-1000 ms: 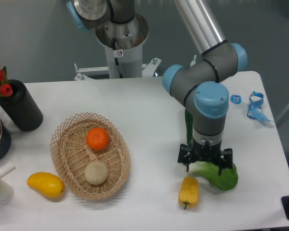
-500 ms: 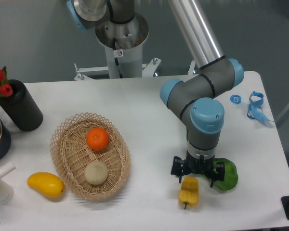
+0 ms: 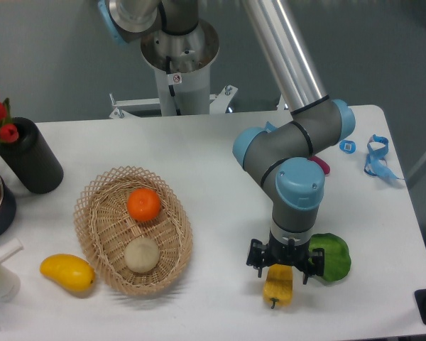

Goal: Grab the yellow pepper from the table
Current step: 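Lower the gripper around the pepper and close on it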

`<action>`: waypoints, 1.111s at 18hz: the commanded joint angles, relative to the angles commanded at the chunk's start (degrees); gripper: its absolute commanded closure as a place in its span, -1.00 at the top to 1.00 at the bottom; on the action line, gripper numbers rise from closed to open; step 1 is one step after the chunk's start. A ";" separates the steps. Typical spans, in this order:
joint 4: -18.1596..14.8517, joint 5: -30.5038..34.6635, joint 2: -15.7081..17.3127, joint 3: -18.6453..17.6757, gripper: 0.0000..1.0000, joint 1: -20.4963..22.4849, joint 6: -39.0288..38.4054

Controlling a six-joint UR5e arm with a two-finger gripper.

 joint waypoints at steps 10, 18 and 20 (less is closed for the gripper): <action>0.18 0.09 -0.79 0.00 0.08 -0.35 -0.44; 0.18 -0.09 0.08 0.79 -0.55 -0.09 -0.35; 0.00 0.00 2.01 1.05 -0.56 -0.18 0.17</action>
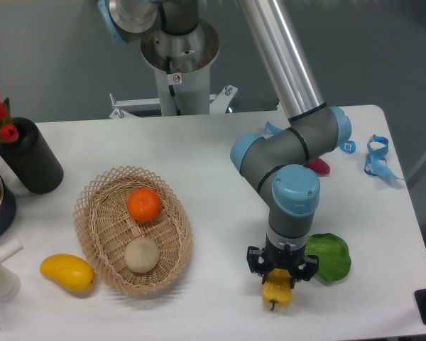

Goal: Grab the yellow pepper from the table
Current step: 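Lower the gripper around the pepper and close on it, then lift the grasped yellow pepper up off the table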

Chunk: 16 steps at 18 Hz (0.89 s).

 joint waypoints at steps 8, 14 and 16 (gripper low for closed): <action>-3.85 -1.14 13.45 -2.29 -0.56 -0.44 12.12; -14.06 -2.02 17.94 -1.32 -0.58 2.81 19.07; -14.15 -2.02 17.94 -1.49 -0.58 2.90 19.07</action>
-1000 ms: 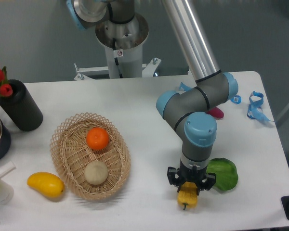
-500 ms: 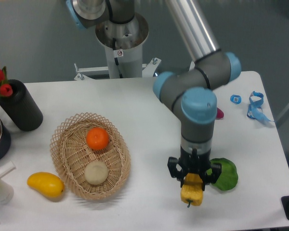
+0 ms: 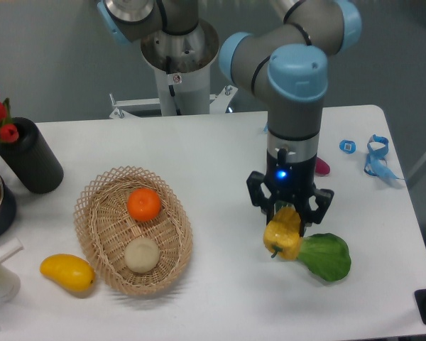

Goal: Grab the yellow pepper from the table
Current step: 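Lift the grasped yellow pepper up off the table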

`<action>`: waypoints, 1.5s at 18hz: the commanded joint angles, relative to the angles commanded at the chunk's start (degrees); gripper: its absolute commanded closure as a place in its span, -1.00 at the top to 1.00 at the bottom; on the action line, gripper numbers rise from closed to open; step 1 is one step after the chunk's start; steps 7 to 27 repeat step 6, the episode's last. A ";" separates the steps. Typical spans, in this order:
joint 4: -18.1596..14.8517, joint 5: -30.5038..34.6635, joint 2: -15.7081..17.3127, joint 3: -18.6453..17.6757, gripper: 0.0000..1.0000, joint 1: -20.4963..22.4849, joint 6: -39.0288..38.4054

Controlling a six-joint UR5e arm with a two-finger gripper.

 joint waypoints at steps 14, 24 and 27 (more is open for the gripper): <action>0.09 -0.17 0.53 0.09 -0.58 0.26 -0.17; 0.09 -0.17 0.53 0.09 -0.58 0.26 -0.17; 0.09 -0.17 0.53 0.09 -0.58 0.26 -0.17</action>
